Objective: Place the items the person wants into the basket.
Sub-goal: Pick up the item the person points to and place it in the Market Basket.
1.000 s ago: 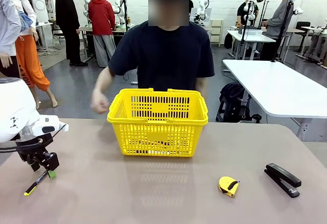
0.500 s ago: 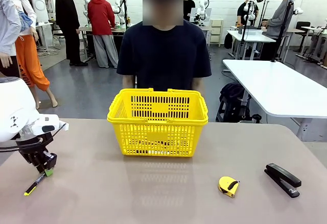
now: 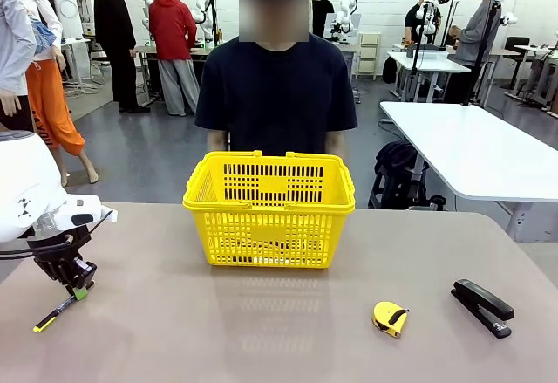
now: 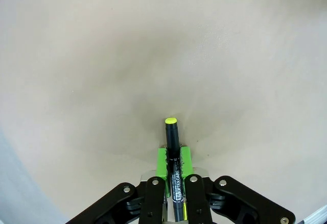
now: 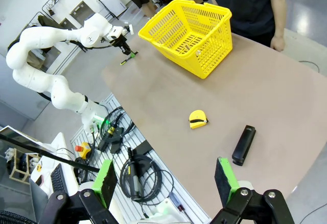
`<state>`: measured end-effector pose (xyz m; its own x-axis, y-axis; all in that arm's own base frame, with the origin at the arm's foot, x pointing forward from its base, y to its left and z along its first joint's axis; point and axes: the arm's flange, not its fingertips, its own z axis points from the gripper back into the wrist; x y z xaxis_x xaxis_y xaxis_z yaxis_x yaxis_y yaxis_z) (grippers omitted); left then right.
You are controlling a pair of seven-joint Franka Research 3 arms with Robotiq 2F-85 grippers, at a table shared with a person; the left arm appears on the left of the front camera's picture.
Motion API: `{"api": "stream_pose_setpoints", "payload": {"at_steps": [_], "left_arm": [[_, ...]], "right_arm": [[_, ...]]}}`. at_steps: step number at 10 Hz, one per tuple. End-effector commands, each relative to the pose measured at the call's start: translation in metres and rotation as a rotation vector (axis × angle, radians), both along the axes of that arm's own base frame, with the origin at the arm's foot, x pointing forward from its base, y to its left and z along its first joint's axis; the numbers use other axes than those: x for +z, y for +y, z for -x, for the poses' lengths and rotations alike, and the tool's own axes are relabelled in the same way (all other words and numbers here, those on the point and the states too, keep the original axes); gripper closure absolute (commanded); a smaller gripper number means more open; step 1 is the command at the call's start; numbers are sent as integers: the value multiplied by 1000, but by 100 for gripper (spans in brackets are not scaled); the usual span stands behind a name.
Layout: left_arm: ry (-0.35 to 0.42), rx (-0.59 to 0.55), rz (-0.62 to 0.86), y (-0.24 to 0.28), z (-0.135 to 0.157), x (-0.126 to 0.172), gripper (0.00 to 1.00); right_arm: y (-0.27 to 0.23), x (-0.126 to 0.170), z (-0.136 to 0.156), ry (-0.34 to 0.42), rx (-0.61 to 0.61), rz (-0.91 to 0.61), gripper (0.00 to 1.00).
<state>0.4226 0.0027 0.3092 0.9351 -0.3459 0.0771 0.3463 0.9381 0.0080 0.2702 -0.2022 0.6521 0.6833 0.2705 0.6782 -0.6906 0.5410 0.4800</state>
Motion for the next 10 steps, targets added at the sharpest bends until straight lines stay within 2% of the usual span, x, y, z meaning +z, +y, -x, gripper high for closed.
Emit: {"api": "stream_pose_setpoints", "payload": {"at_steps": [1, 2, 3, 4, 6, 8, 10], "left_arm": [[10, -10, -13, 3, 102, -13, 100], [4, -14, -30, -1, 94, 16, 100], [-36, -40, -33, -8, 89, 55, 100], [-97, -73, -48, -18, 83, 109, 100], [-128, -143, -88, -41, 76, 192, 100], [-128, -175, -104, -56, 76, 239, 100], [-103, -158, -90, -53, 75, 246, 100]], "right_arm": [[1, 1, -1, -10, -3, -11, 0], [1, 1, -1, -10, -3, -11, 0], [1, 1, -1, -10, -3, -11, 0], [1, 1, -1, -10, -3, -11, 0], [1, 1, -1, -10, -3, -11, 0], [1, 1, -1, -10, -3, -11, 0], [1, 1, -1, -10, -3, -11, 0]]}}
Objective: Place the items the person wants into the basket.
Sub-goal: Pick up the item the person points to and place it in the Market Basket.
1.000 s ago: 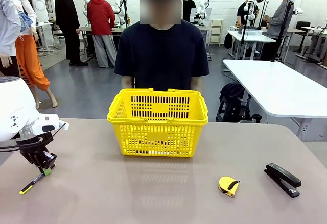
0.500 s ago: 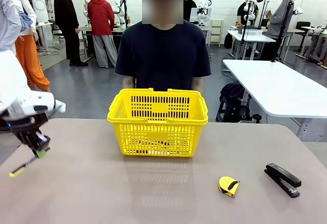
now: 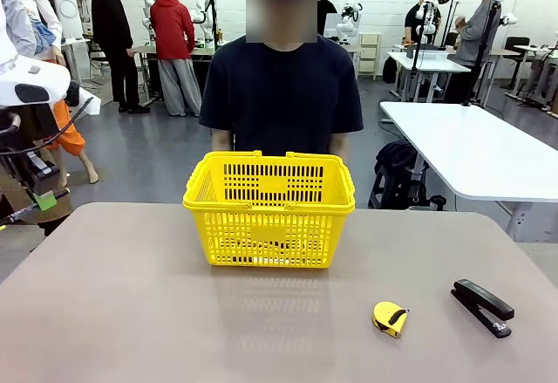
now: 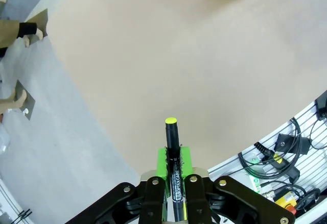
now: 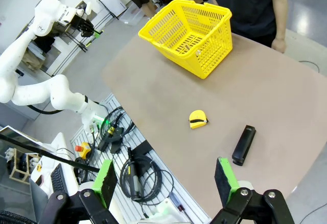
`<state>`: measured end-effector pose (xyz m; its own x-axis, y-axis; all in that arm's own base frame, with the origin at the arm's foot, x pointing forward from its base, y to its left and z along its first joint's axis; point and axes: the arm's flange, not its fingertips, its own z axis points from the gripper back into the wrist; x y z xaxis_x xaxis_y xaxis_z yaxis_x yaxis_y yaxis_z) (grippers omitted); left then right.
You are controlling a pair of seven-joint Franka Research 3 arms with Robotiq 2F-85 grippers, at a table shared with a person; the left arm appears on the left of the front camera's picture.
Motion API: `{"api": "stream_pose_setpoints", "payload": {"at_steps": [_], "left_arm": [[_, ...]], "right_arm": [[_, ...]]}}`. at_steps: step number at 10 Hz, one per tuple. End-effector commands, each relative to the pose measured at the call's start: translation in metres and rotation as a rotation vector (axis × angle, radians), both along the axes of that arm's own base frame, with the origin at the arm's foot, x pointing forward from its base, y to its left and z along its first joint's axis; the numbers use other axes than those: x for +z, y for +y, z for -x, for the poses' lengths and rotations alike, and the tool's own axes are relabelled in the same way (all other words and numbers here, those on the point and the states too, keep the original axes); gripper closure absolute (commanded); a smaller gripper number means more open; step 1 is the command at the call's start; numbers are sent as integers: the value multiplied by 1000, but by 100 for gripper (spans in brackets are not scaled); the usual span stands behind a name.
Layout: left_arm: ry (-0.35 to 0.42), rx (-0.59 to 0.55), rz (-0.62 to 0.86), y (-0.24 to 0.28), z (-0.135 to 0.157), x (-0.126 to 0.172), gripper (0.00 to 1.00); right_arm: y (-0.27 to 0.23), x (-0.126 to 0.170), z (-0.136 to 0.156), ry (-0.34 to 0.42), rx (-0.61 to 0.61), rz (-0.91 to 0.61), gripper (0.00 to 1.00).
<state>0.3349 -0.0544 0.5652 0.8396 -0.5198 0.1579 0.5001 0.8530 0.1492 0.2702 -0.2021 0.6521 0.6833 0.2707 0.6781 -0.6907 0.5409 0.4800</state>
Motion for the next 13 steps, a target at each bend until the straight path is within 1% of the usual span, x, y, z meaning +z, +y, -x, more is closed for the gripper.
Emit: {"api": "stream_pose_setpoints", "payload": {"at_steps": [1, 2, 7, 8, 9, 10, 11, 12, 13], "left_arm": [[50, 75, -15, 11, -12, -14, 100], [0, 0, 0, 0, 0, 0, 100], [0, 0, 0, 0, 0, 0, 100], [2, 4, 4, 0, -2, 0, 89], [-126, -140, 4, -23, -3, 28, 89], [-195, -258, 21, -55, -17, 53, 89], [-218, -396, 73, -95, -30, 68, 89], [-216, -495, 121, -132, -41, 74, 89], [-189, -608, 161, -168, -59, 79, 89]], "right_arm": [[0, 1, -1, -10, -3, -11, 0], [0, 1, -1, -10, -3, -11, 0], [0, 1, -1, -10, -3, -11, 0], [0, 1, -1, -10, -3, -11, 0], [0, 1, -1, -10, -3, -11, 0], [0, 1, -1, -10, -3, -11, 0], [0, 1, -1, -10, -3, -11, 0], [0, 1, -1, -10, -3, -11, 0], [0, 1, -1, -10, -3, -11, 0]]}}
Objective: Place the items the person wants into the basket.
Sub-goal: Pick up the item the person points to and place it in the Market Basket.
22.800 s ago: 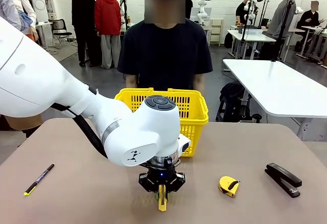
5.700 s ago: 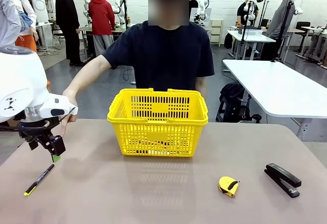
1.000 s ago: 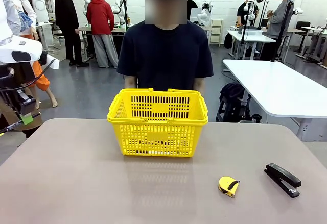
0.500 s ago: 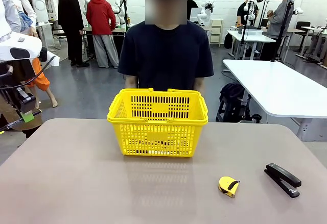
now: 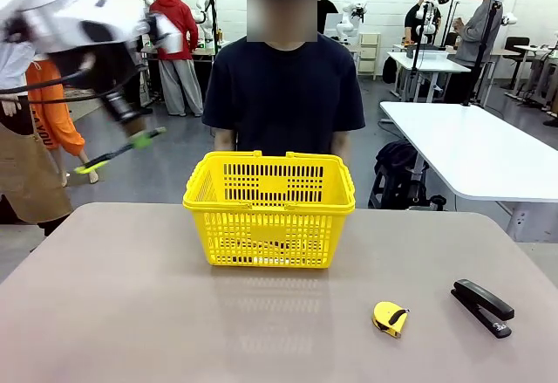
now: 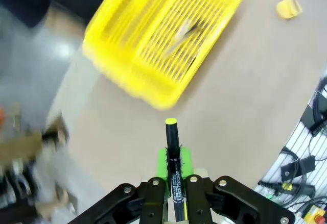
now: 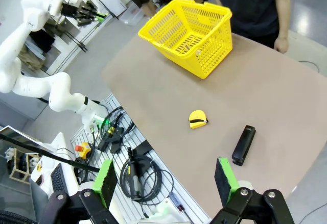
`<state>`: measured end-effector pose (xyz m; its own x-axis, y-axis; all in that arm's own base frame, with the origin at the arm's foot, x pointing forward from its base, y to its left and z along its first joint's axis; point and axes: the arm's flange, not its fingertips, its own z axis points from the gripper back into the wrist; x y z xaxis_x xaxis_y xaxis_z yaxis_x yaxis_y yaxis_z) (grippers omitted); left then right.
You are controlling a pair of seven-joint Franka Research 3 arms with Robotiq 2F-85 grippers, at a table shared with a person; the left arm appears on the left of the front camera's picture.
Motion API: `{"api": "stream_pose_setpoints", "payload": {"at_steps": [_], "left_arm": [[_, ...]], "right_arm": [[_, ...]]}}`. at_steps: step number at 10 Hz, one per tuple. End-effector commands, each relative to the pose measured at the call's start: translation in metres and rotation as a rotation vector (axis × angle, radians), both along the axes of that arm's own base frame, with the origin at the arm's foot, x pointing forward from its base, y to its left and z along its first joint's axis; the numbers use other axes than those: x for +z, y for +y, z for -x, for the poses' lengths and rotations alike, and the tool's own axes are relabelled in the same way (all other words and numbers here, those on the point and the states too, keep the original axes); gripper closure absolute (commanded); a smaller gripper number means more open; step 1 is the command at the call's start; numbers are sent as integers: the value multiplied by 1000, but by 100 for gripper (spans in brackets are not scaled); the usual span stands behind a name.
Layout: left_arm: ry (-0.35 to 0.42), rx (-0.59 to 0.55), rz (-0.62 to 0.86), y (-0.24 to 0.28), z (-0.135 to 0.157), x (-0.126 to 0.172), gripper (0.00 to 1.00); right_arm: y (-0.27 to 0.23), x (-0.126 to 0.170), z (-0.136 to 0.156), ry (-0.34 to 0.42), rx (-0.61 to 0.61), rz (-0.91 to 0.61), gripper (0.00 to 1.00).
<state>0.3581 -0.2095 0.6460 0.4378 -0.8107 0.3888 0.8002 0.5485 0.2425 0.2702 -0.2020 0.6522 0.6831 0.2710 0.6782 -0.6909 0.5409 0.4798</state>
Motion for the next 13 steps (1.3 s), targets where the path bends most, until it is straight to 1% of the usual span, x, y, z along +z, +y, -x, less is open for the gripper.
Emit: {"api": "stream_pose_setpoints", "payload": {"at_steps": [1, 2, 3, 4, 5, 6, 7, 8, 9, 10, 11, 12, 13], "left_arm": [[88, -212, 32, -47, -52, -5, 89], [86, -268, 29, -79, -64, -17, 89], [104, -334, 18, -104, -84, -25, 89], [127, -387, -32, -122, -102, -34, 89], [131, -407, -127, -137, -111, -50, 89], [127, -417, -201, -147, -116, -67, 89], [132, -448, -241, -153, -123, -81, 89], [141, -461, -257, -153, -128, -89, 89], [170, -478, -257, -152, -135, -104, 89], [188, -489, -237, -150, -136, -110, 89], [190, -512, -247, -147, -133, -111, 89], [172, -458, -245, -154, -131, -114, 89], [172, -458, -245, -154, -131, -114, 89]], "right_arm": [[0, 1, -1, -10, -3, -12, 0], [0, 1, -1, -10, -3, -12, 0], [0, 1, -1, -10, -3, -12, 0], [0, 1, -1, -10, -3, -12, 0], [0, 1, -1, -10, -3, -12, 0], [0, 1, -1, -10, -3, -12, 0], [0, 1, -1, -10, -3, -12, 0], [0, 1, -1, -10, -3, -12, 0], [0, 1, -1, -10, -3, -12, 0], [0, 1, -1, -10, -3, -12, 0], [0, 1, -1, -10, -3, -12, 0], [0, 1, -1, -10, -3, -12, 0], [0, 1, -1, -10, -3, -12, 0]]}}
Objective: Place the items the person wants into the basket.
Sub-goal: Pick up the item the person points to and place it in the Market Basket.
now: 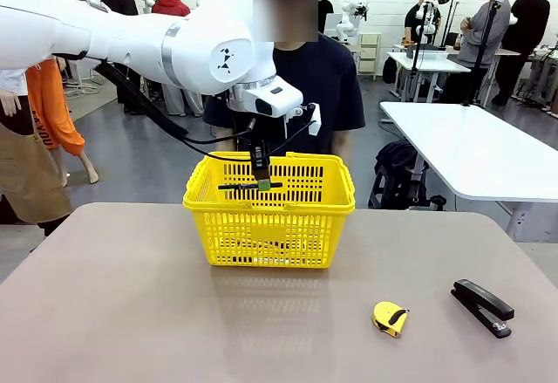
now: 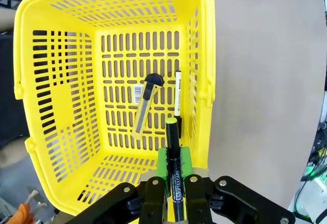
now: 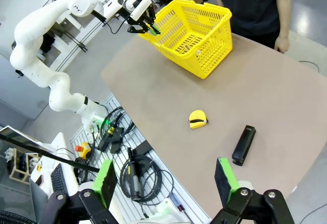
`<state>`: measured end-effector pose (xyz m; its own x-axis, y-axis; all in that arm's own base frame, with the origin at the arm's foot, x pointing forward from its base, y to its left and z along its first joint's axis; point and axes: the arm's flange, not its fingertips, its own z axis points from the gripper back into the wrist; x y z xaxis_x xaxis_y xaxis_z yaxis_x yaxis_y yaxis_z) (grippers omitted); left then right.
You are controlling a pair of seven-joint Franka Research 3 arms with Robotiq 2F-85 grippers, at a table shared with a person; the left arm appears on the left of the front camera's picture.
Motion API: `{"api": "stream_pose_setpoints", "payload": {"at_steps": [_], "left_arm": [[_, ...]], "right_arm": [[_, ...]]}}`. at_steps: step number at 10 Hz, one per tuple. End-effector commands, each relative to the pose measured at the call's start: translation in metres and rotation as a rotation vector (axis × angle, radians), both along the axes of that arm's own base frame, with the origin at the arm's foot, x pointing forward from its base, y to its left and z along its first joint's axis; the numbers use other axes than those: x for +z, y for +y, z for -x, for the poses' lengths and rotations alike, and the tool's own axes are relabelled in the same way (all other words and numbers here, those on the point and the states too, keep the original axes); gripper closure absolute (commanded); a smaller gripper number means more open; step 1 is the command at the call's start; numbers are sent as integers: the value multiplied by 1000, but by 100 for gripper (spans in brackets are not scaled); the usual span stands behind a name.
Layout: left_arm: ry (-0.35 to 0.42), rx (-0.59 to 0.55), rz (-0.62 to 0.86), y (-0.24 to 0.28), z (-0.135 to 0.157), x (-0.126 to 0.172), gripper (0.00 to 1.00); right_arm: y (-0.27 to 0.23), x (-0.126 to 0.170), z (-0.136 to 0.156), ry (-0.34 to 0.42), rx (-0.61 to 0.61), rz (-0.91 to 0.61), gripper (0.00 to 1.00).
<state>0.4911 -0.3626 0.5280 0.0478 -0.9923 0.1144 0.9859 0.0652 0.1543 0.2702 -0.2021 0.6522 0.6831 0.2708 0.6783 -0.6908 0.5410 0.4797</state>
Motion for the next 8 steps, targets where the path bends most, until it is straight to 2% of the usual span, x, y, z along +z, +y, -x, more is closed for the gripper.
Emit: {"api": "stream_pose_setpoints", "payload": {"at_steps": [1, 6, 8], "left_arm": [[-10, 13, 3, -1, 2, 4, 89], [-1, -2, 2, -2, 1, 1, 89], [32, -46, -16, -13, -29, -17, 89]], "right_arm": [[0, 1, -1, -10, -3, -12, 0], [0, 1, -1, -10, -3, -12, 0], [0, 1, -1, -10, -3, -12, 0]]}}
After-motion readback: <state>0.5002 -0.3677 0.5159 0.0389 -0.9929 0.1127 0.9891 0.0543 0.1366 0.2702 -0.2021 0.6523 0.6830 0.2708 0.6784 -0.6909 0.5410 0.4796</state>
